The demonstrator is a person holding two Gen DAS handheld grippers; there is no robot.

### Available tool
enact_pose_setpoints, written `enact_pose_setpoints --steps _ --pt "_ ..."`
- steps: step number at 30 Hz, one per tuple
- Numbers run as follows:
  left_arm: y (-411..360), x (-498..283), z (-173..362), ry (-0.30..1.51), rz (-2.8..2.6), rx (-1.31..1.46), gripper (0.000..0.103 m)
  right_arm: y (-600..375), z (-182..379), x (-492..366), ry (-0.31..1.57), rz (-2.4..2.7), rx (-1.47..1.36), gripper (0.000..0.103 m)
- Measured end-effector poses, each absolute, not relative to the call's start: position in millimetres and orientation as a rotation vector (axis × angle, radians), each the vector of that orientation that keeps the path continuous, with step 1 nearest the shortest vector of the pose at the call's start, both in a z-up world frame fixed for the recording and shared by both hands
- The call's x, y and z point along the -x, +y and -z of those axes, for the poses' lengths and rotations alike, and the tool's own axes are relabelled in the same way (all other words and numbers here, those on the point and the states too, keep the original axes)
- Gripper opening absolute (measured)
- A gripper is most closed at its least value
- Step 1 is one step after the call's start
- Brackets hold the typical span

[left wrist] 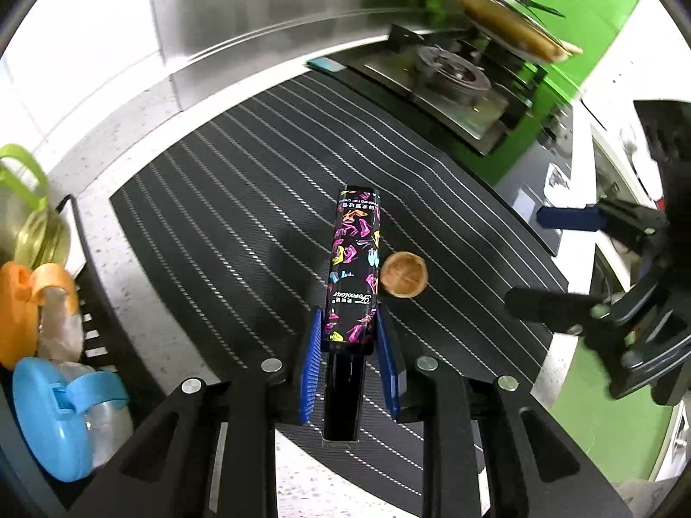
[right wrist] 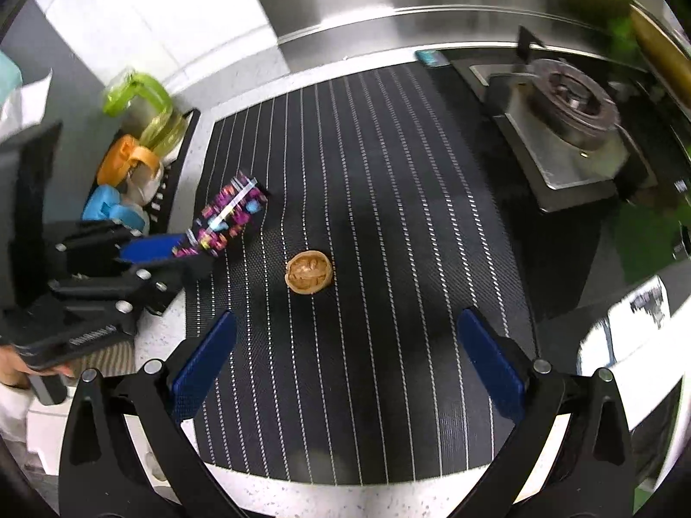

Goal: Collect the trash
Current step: 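Grasp the walnut shell with the right tool while left holds the tube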

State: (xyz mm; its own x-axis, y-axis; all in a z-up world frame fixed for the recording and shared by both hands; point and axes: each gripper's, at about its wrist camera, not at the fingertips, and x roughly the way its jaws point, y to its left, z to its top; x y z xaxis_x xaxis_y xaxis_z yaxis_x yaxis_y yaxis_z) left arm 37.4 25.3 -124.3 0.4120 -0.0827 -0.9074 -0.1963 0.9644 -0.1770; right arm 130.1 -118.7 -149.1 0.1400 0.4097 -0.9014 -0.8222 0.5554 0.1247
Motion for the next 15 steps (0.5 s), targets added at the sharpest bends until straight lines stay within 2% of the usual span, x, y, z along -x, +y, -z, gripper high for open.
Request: enact_pose_setpoints --steps 9,10,11,15 --pt "41.5 -36.5 123.7 1.137 -0.108 0.317 0.024 -79.9 181.7 -132.7 1.128 -0.984 0.567 0.099" --pt "42.2 -36.3 124.2 1.137 -0.109 0.319 0.024 -76.2 185.7 -132.3 1.134 -0.991 0.573 0.091" --pt "43.6 -35.8 125.2 1.138 -0.111 0.324 0.024 -73.0 189.0 -131.9 1.140 -0.997 0.582 0.080" --pt "47.6 -35.0 128.9 1.144 -0.112 0.335 0.024 -61.9 202.9 -129.5 1.170 -1.010 0.619 0.066"
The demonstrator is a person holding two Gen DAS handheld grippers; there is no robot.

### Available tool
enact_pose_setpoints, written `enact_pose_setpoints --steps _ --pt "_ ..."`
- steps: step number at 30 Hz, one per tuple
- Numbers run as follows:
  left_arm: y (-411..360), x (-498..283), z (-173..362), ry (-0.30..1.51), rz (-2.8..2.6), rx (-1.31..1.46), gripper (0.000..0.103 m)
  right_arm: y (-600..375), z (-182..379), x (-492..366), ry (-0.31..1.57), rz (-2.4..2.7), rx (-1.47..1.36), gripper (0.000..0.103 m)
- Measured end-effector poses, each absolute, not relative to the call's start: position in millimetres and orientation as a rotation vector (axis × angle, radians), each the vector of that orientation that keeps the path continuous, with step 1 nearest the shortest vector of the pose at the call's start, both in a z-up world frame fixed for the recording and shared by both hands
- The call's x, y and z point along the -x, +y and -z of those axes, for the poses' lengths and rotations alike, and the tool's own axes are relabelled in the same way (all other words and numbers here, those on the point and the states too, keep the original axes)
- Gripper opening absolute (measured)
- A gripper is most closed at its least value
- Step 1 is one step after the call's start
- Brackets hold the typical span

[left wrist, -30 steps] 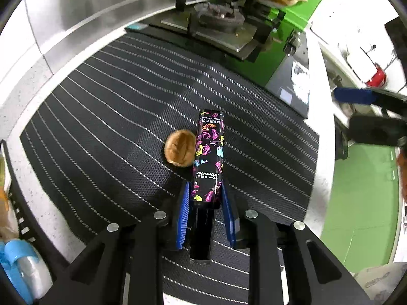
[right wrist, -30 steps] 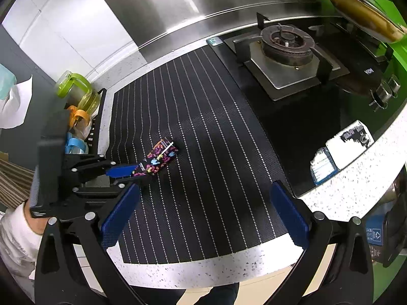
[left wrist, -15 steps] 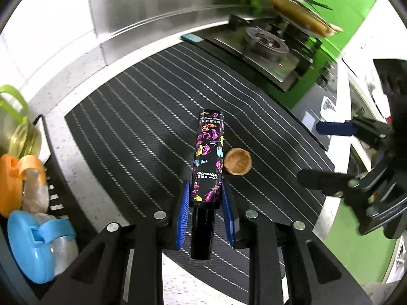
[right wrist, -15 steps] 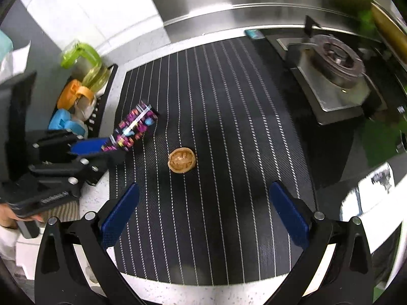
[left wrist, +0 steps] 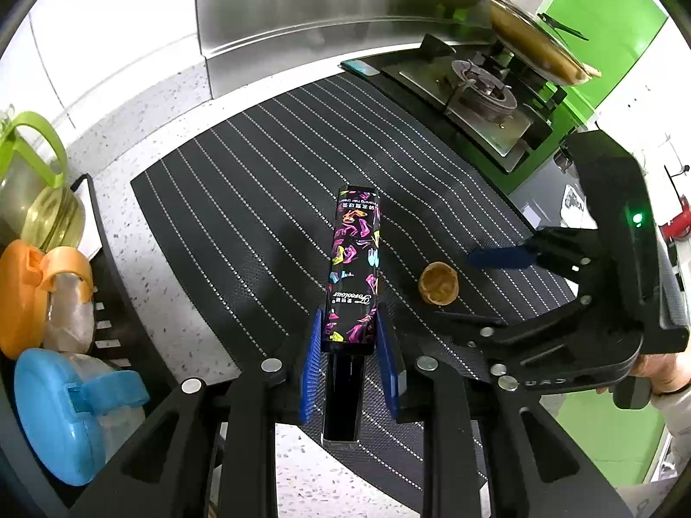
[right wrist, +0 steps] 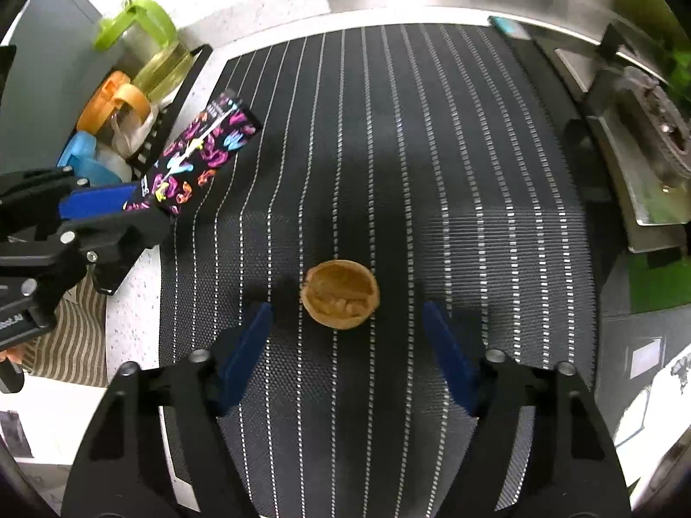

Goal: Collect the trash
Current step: 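Grasp the walnut shell with the right tool while left holds the tube, then carry the walnut shell and patterned tube with both tools over the wastebasket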

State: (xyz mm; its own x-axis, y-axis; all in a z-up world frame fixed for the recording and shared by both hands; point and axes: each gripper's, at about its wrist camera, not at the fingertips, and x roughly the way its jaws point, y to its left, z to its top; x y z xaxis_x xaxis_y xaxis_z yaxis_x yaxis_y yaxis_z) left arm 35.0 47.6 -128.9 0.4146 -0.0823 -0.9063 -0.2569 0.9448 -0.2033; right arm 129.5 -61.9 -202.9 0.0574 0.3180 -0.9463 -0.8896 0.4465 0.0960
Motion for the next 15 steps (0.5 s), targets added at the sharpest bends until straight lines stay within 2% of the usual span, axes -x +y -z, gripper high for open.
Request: enact_pose_setpoints --steps 7,15 --pt "49.7 -34.4 133.3 1.152 -0.103 0.342 0.024 -56.1 208.4 -127.7 1.162 -1.003 0.630 0.037" --pt "38.4 -36.5 127.6 1.151 -0.055 0.311 0.024 -65.4 192.5 -125.1 1.138 -0.972 0.578 0.037"
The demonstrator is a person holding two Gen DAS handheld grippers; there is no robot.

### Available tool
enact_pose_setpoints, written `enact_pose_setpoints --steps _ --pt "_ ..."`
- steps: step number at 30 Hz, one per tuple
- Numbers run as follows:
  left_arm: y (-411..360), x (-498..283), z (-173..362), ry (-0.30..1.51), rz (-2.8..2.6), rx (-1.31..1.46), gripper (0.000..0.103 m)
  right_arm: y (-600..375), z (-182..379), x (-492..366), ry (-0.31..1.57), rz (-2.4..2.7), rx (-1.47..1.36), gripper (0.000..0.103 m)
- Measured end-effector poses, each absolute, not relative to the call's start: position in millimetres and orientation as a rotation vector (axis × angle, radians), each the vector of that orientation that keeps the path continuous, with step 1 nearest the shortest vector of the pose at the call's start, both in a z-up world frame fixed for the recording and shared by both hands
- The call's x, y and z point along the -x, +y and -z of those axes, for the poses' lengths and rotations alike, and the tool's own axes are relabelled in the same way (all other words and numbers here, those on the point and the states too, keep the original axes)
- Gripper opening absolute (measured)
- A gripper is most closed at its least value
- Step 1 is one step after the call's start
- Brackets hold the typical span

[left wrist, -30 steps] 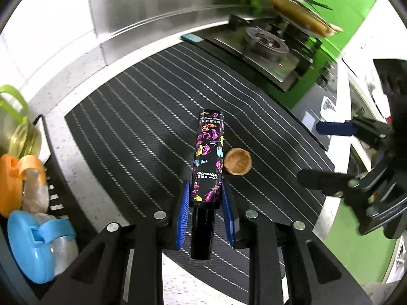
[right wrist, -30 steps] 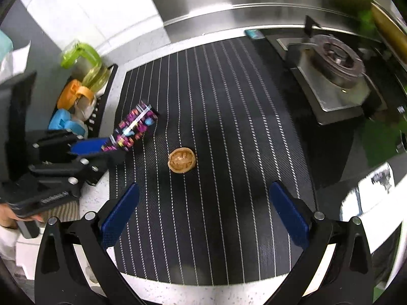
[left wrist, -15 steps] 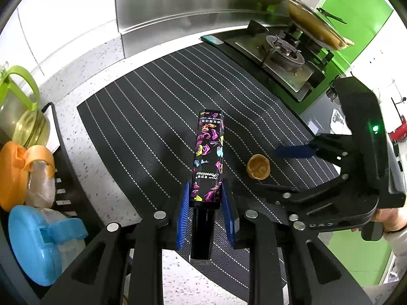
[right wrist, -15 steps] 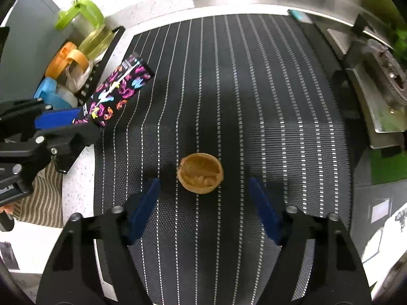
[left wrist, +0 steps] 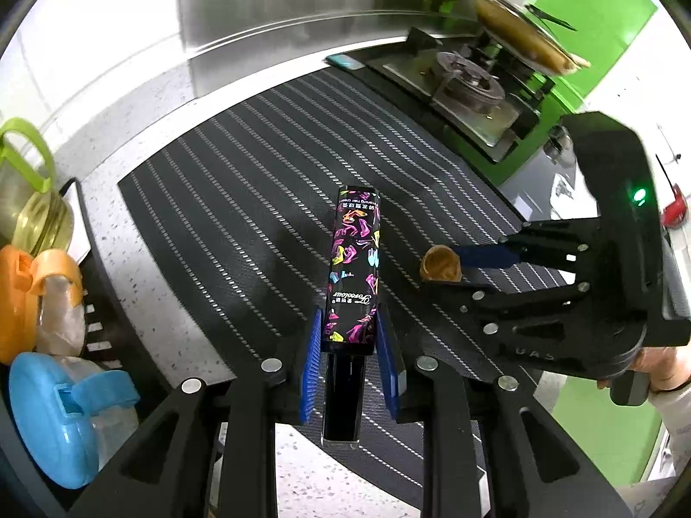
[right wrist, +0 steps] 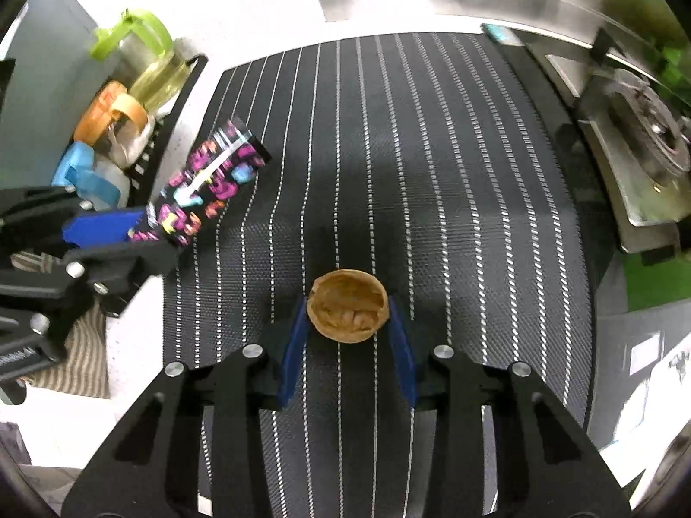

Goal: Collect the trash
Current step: 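Carry the walnut shell and patterned tube with both tools over the wastebasket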

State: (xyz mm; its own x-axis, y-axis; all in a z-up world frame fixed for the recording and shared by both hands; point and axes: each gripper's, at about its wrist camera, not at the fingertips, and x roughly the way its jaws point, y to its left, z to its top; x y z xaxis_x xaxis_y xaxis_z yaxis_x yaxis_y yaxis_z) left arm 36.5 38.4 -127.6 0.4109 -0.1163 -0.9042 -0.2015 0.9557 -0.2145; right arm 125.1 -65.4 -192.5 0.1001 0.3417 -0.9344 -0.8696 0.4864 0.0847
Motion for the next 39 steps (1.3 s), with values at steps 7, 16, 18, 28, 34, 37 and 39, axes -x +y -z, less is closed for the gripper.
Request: enact_pose_setpoints --steps 7,16,18,28,34,37,39 --pt "2.3 -40.9 108.2 1.132 0.071 0.217 0.024 -123.5 144.0 -102.2 1.091 -0.875 0.425 0.037" --pt "-96.8 -50.7 78.4 1.076 0.358 0.013 0.024 -253.5 101.8 -47.8 1.004 -0.609 0.186 0.037" --pt "-131.2 -52.7 72.0 1.061 0.435 -0.035 0.024 -284.2 96.3 -38.1 0.986 -0.546 0.142 0.037" --pt "-285.0 -46.7 73.7 1.027 0.707 -0.166 0.024 -461.1 110.3 8.8 0.948 -0.207 -0.078 0.037" --pt "-356.7 -52.3 118.4 1.060 0.732 -0.183 0.024 -548.0 167.2 -3.3 0.999 -0.102 -0.155 0.037" --pt "-378.2 -61.4 149.5 1.089 0.707 -0.170 0.024 -574.9 199.9 -16.0 1.035 -0.105 -0.150 0.037" --pt "-388.2 -68.6 170.5 1.110 0.692 -0.166 0.024 -588.0 222.5 -28.7 1.060 -0.118 -0.145 0.037"
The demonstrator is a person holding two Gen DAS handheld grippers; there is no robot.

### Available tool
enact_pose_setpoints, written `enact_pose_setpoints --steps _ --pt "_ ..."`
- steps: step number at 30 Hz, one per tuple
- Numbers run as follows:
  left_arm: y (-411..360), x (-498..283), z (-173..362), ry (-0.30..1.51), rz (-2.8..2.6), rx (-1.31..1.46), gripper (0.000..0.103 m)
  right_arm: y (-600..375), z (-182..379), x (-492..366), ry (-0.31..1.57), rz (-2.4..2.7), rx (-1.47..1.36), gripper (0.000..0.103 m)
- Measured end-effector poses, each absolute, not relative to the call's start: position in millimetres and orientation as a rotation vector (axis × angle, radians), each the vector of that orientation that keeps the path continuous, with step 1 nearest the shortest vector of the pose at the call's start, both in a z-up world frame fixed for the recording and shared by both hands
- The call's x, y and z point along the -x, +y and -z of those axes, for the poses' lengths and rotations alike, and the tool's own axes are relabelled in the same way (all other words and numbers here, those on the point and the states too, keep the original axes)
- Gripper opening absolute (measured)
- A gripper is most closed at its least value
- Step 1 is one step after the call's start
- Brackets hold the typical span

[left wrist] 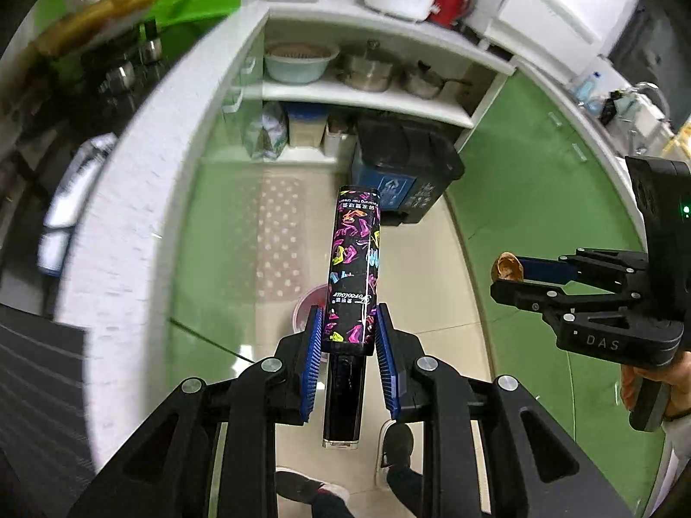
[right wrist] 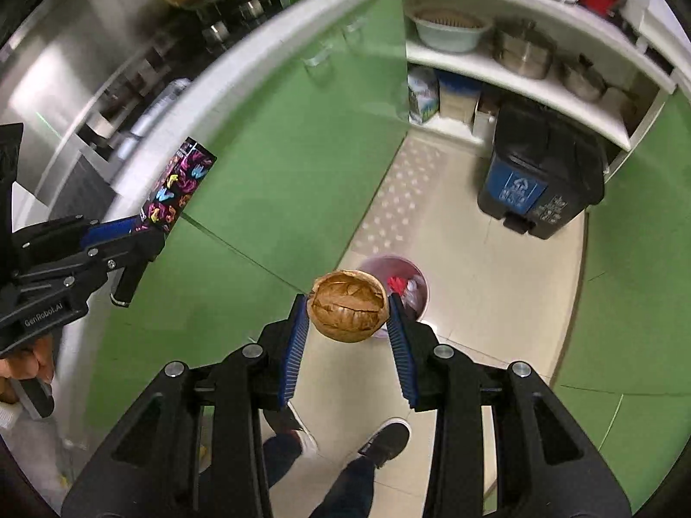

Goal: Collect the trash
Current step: 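Carry the walnut shell and patterned tube with both tools over the wastebasket, then open the right tool then the left, dropping shell and tube in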

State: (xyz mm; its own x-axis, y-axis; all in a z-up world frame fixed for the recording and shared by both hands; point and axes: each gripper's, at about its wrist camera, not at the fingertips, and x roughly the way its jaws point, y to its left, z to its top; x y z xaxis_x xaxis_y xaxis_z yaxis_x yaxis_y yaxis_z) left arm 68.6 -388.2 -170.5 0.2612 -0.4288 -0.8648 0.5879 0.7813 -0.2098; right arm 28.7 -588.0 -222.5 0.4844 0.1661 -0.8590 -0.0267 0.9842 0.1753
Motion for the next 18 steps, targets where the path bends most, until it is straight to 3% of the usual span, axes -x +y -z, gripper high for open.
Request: enact_pose_setpoints --steps 9,18 --pt "-411.7 -102.4 270.3 1.170 0.656 -0.157 0.024 -611.4 343.9 -101.6 1.132 -0.172 -0.103 0.037" --pt "-420.1 -120.1 328.7 1.194 0.654 -0.159 0.024 -613.5 417.5 -139.4 1.158 -0.209 -0.114 0.037"
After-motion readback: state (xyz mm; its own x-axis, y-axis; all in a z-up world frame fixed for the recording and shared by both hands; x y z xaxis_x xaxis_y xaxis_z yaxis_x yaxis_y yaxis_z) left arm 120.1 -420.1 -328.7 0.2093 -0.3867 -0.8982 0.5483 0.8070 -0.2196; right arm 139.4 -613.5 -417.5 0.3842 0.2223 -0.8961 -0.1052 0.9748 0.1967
